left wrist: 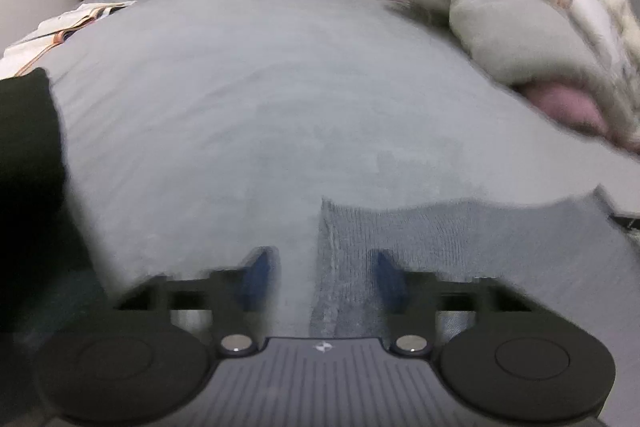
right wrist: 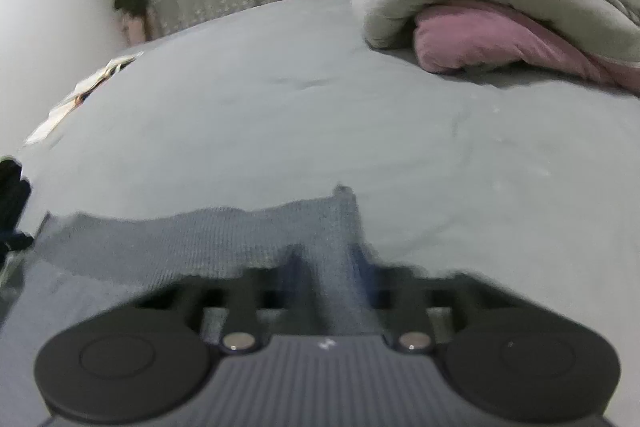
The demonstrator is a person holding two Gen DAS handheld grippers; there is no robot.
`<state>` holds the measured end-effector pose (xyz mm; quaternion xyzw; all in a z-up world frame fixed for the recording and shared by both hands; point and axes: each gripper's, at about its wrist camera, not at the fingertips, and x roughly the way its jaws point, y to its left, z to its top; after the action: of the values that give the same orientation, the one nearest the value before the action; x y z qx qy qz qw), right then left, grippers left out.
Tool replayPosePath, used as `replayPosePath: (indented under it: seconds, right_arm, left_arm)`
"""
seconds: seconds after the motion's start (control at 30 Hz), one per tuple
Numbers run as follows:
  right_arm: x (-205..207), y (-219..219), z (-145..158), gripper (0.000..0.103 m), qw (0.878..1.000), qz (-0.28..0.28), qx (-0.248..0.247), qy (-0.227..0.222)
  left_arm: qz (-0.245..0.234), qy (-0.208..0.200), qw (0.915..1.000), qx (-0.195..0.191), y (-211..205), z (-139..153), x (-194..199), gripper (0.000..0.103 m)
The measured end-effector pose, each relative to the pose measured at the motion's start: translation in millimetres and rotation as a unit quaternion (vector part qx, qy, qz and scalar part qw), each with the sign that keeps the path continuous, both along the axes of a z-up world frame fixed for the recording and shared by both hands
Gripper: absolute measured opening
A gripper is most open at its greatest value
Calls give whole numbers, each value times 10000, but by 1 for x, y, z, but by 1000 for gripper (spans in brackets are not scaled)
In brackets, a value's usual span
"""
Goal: Fold clothes
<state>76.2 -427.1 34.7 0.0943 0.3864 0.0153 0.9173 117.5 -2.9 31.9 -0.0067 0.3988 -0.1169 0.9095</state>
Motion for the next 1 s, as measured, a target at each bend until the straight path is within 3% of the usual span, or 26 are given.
replayPosePath:
  seconds: [0.03, 0.07, 0.37, 0.57, 0.73, 0.8, 0.83, 0.87, 0.93, 1.0]
  right_arm:
    - [-2, 0, 0, 5, 10000, 8, -25, -16]
    - [-4, -1, 0, 5, 10000, 24, -30, -30]
    - [-17, -10, 15, 5, 9981, -410, -199, -406]
    - [-18, -15, 6, 5, 9964, -706, -367, -301]
    - [-18, -9, 9, 14, 9934, -946, -555, -344]
    - [-25, -12, 20, 15, 9925, -1050, -366, -516]
    - [-28, -13, 26, 21, 9920, -1083, -276, -579]
    - [-33, -12, 32, 25, 9920, -1083, -204, -623]
    - [-42, -9, 41, 37, 9923, -1039, -111, -667]
    - [-51, -2, 49, 43, 9930, -951, -55, -702]
  left_arm:
    - [-13, -27, 10000, 18, -3, -1, 0, 10]
    - [-62, -35, 10000, -25, -4, 0, -1, 6]
    - [432, -499, 9977, 133, 1, 9, -3, 0]
    - [633, -408, 9971, 114, 13, 0, 6, 0]
    - [605, -338, 9976, -27, 12, 7, 0, 1]
    - [711, -202, 9970, -248, 13, 11, -10, 9]
    - [763, -134, 9963, -358, 13, 13, -15, 23]
    - [816, -66, 9955, -468, 13, 16, -20, 43]
    - [909, 55, 9936, -674, 13, 20, -30, 61]
    - [898, 45, 9931, -752, 9, 29, -43, 66]
